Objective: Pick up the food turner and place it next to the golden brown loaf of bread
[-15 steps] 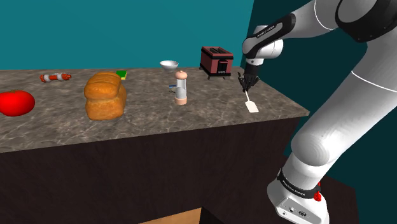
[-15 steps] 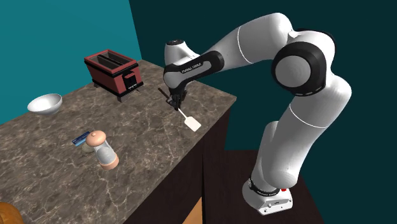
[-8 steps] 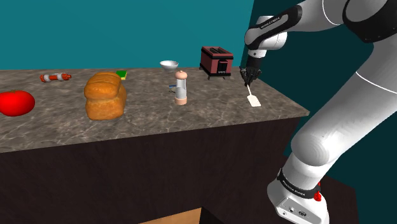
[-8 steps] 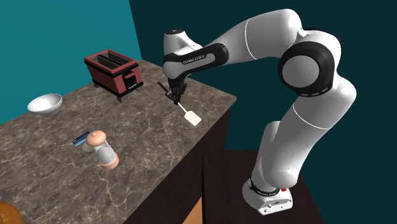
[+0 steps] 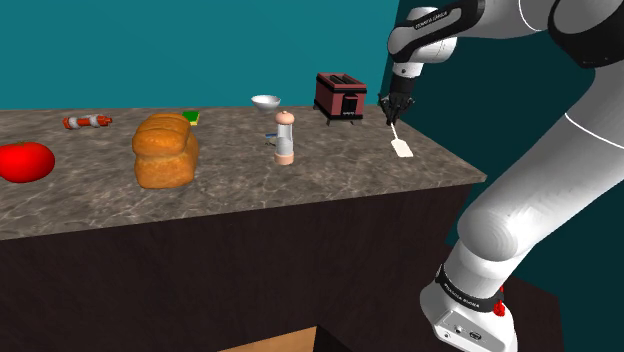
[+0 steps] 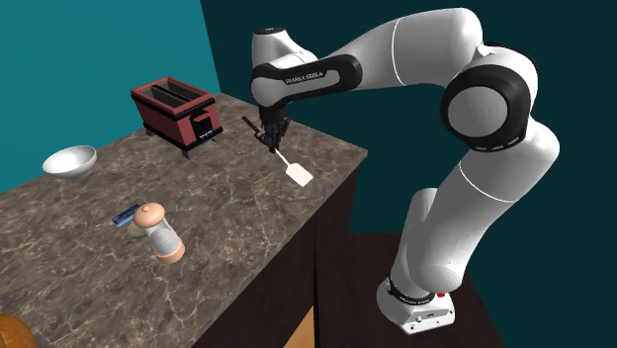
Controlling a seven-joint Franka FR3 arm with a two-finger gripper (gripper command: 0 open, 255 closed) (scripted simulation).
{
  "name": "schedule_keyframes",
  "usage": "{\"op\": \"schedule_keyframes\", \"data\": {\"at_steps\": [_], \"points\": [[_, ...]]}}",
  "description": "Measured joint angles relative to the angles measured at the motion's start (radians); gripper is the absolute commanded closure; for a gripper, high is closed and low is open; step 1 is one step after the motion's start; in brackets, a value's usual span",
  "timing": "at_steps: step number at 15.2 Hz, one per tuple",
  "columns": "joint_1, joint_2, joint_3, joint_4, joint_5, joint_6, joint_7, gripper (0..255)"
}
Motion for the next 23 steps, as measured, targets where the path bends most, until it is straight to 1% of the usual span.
{"op": "schedule_keyframes", "data": {"at_steps": [16, 19, 23], "points": [[0.006, -0.014, 0.013, 0.199, 0.003, -0.213, 0.001, 255], [0.023, -0.032, 0.047, 0.189, 0.001, -0.222, 0.052, 255], [0.06, -0.051, 0.113, 0.167, 0.005, -0.224, 0.153, 255]]}}
